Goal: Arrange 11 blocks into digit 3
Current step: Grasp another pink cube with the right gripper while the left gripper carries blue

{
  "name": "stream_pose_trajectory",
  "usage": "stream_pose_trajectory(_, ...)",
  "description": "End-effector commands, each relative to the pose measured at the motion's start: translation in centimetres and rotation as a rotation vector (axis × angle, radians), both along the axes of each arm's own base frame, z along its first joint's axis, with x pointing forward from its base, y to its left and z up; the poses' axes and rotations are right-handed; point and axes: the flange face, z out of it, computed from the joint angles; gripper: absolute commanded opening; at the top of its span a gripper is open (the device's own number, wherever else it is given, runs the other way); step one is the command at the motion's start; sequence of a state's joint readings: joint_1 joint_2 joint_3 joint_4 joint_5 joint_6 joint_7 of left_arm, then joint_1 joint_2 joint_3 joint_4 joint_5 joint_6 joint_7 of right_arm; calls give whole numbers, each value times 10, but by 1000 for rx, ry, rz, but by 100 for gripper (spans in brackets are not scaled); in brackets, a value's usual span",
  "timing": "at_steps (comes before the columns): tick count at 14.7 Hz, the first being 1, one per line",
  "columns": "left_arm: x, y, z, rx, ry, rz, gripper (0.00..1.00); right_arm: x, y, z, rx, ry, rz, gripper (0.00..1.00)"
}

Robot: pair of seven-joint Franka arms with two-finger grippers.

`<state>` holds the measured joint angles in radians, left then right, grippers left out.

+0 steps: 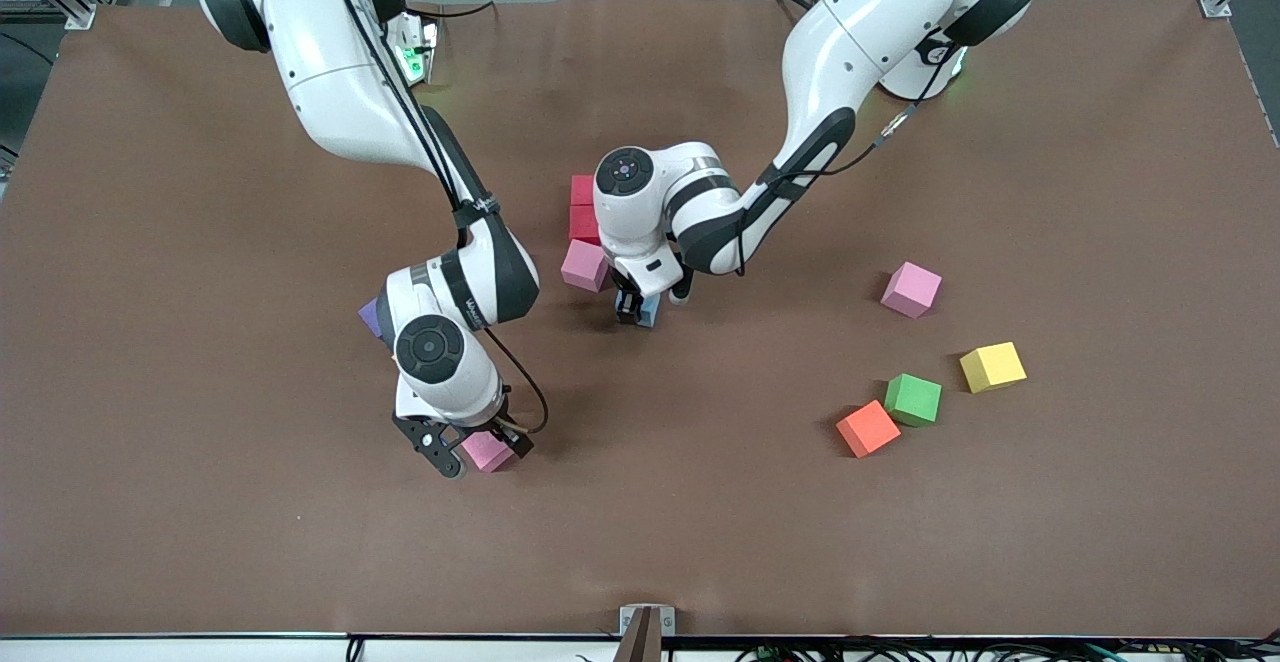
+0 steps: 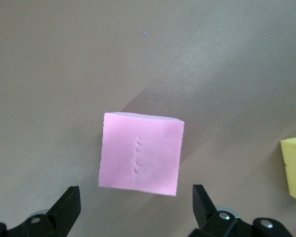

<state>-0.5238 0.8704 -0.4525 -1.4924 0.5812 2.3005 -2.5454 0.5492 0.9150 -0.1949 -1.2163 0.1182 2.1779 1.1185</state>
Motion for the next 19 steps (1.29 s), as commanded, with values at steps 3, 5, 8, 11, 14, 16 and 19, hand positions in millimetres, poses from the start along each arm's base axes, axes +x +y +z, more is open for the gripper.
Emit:
stream_pose_trajectory(3,-18,-17,-28,-18,64,46,57,15,-12,-9,11,2,11,100)
stream_pose_trajectory(5,-26,-22,-29,-28,90,60,57,16,-16,-11,10,4,20,93)
stream_pose_trajectory(8,-34,-27,-30,-43,134,87,57,15,-16,-13,7,10,25,38)
stream_pose_trajectory(11,-38,-28,-34,-54,175,118,57,12,-10,-13,7,14,59,3)
stream_pose_trajectory(14,-43,-28,-39,-46,182,113,57,0,10,-15,7,25,145,3)
stream_pose_trajectory(16,-44,-25,-42,-36,189,116,57,-10,23,-16,8,39,268,3)
stream_pose_trajectory(19,-43,-21,-44,-27,194,136,57,-26,39,-10,27,58,479,3)
